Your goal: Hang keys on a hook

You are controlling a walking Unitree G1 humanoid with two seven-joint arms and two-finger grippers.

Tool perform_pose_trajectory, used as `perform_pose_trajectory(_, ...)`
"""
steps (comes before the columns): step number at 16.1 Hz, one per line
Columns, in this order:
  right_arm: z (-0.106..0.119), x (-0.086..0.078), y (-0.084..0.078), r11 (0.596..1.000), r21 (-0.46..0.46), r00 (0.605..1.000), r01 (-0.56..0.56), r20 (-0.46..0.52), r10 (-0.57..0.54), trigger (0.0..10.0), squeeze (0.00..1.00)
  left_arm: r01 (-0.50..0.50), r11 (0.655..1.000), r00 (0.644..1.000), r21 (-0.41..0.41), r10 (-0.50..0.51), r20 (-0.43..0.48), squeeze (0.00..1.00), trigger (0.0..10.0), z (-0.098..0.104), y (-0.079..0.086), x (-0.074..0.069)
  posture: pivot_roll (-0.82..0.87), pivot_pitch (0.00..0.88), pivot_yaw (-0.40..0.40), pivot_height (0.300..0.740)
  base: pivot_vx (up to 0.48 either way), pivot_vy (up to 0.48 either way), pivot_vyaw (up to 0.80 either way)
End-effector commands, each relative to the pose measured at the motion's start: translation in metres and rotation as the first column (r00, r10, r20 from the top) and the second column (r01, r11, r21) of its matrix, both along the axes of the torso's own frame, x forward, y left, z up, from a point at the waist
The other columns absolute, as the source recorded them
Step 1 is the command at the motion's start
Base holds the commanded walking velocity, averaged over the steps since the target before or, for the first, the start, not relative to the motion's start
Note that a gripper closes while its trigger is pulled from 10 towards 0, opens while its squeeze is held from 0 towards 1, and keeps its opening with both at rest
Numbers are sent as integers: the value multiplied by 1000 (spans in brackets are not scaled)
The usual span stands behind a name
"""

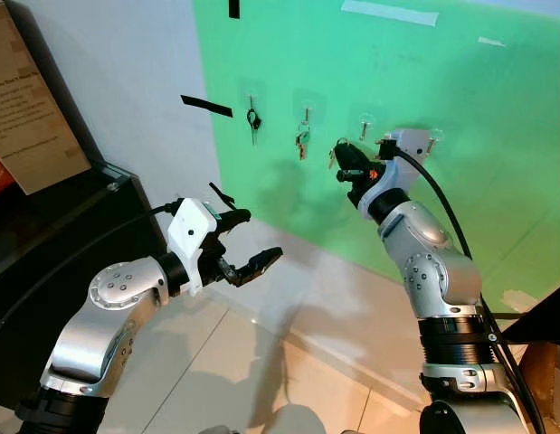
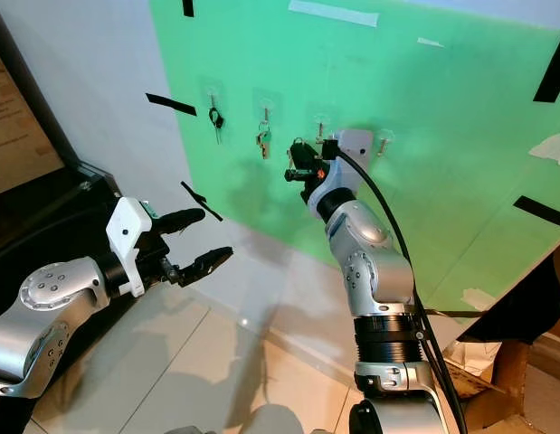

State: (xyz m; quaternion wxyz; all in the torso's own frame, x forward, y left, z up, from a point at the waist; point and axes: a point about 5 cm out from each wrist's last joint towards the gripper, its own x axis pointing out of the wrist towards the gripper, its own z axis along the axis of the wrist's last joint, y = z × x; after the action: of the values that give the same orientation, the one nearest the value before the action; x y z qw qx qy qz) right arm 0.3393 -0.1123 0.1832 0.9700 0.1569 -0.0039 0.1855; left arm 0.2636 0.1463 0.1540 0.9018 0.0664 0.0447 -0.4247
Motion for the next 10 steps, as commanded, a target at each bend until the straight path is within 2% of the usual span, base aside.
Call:
perform_pose_trajectory(1,8,3,0,1000,28,1000,5,18,-5,10000,0,16,1000,1000,5,-16,7,0,10000,2,-2,-2,-25,0,8,740,0,0,0)
perform_pose_trajectory(7,11,6,-7,994,102,999,38,6,-39,10000,0,22,1000,1000,4,-22,8,0,10000,2,-4,-2,-28,0,9,740,0,0,0)
perform_pose_trajectory(10,10,9,-9,986,154,997,67,-38,-62,10000,0,24,1000,1000,5,-24,7,0,10000,3,-4,-1,-28,0,9,740,0,0,0)
